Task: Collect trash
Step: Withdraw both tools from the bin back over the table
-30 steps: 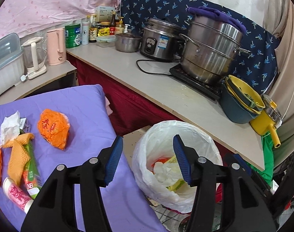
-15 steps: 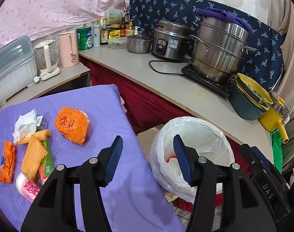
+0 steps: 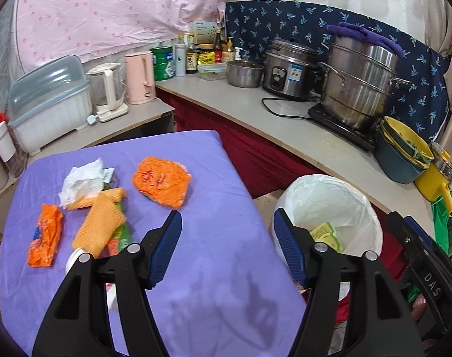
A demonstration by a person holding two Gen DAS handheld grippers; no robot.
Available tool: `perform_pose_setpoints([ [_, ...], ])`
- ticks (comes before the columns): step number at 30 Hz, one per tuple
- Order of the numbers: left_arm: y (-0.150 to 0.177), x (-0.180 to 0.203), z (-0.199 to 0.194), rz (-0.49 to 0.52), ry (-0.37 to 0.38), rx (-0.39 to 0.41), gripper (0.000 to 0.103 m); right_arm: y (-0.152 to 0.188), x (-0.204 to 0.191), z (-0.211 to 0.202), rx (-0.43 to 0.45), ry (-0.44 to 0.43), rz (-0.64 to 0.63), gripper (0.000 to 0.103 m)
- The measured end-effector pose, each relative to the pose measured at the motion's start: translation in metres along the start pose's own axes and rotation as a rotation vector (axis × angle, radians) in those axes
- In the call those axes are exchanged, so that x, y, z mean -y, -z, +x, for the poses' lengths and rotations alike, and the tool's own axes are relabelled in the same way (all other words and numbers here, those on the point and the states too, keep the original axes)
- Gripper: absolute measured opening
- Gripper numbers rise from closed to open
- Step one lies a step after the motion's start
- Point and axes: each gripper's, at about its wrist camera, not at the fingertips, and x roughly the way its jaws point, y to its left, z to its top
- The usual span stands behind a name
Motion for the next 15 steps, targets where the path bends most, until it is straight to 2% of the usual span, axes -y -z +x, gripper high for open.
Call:
perform_pose_setpoints([
  [10,0.024,-0.051,-0.024,-0.022,-0.110,-0.011,0.065,0.018,-0.050,-0.005,-0.037,-0.064,-0.066,0.050],
  [15,0.036,-0.083,-0.031,-0.063,-0.156,-0.034,0.067,0.030,-0.078,-0.003,-0.067,-0.101,-0.105,0.050],
])
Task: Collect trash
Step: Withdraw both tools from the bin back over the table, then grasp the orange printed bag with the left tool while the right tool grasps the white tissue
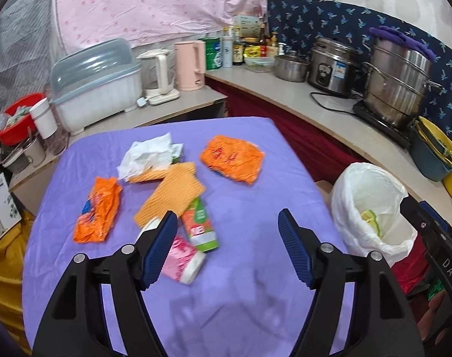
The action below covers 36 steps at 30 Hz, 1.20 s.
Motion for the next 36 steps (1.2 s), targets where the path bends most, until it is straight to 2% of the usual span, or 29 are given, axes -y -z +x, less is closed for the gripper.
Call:
perform_pose_setpoints([
  [17,0.034,-0.127,0.012,-0.182,-0.162,-0.077,0.067,0.022,-0.075,0.034,-0.098,-0.074,-0.102,0.050],
  [29,0.043,-0.195,0.043,-0.293,-0.196,-0.135,0.069,0.032,-0.120,0.079,-0.168,-0.105,-0.146,0.050],
  [36,0.046,-0.214,0.068,-0.318,-0.190,-0.175,0.069,0.033,-0.151,0.112,-0.201,-0.135,-0.171,0.050],
])
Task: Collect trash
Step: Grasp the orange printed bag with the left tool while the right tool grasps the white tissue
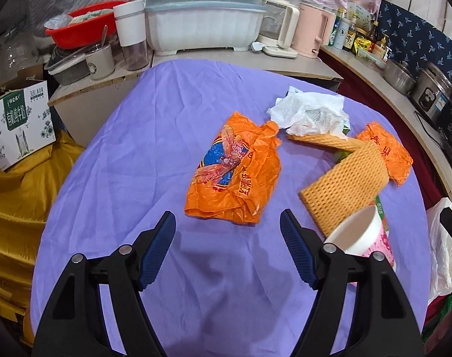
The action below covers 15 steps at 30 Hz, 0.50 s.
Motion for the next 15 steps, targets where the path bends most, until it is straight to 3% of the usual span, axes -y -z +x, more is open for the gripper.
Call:
perform_pose_setpoints([
  [10,-0.012,-0.002,0.050,0.003,0.027,-0.082,0.068,-0.025,-0.034,0.046,-0.022,-0.053,-0.021,0.050],
  [11,-0.013,-0.002,0.055,0.003,0.028,-0.093,0.063,-0.029,-0.037,0.052,-0.024,-0.060,-0.025,0.050],
  [13,-0.015,-0.001,0.063,0.016,0.054,-0.119,0.040,-0.035,-0.043,0.060,-0.026,-0.067,-0.031,0.050],
  [15,-0.017,0.000,0.069,0.015,0.066,-0.138,0.027,-0.041,-0.049,0.069,-0.032,-0.079,-0.031,0.050],
])
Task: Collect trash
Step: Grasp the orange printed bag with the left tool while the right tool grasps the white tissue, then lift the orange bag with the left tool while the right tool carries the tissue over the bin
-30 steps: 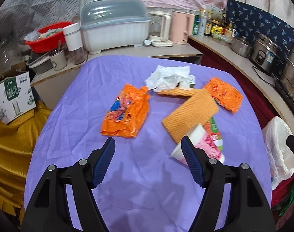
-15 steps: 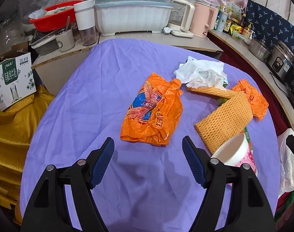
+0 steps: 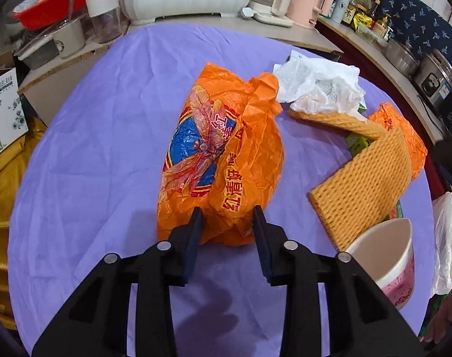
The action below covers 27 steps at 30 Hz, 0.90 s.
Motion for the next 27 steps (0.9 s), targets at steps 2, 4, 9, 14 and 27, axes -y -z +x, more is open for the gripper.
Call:
perform_pose_setpoints([
  [2,-0.005,0.001,-0.002,0.004,0.017,0.016,0.021,-0.007,-0.004,0.008,-0.009,-0.011,0.003,0.050],
  [4,-0.014,0.002,-0.006,-0.004,0.040,0.034,0.013,-0.014,-0.010,0.018,-0.015,-0.026,-0.002,0.050],
  [9,-0.039,0.005,-0.013,-0.011,0.043,0.077,0.005,-0.030,-0.026,0.045,-0.049,-0.048,-0.018,0.050],
  [14,-0.058,0.004,-0.014,-0.022,0.057,0.105,0.005,-0.036,-0.040,0.072,-0.113,-0.057,-0.045,0.045],
  [27,-0.067,0.000,-0.016,-0.033,0.064,0.118,0.005,-0.038,-0.047,0.094,-0.179,-0.047,-0.096,0.002],
])
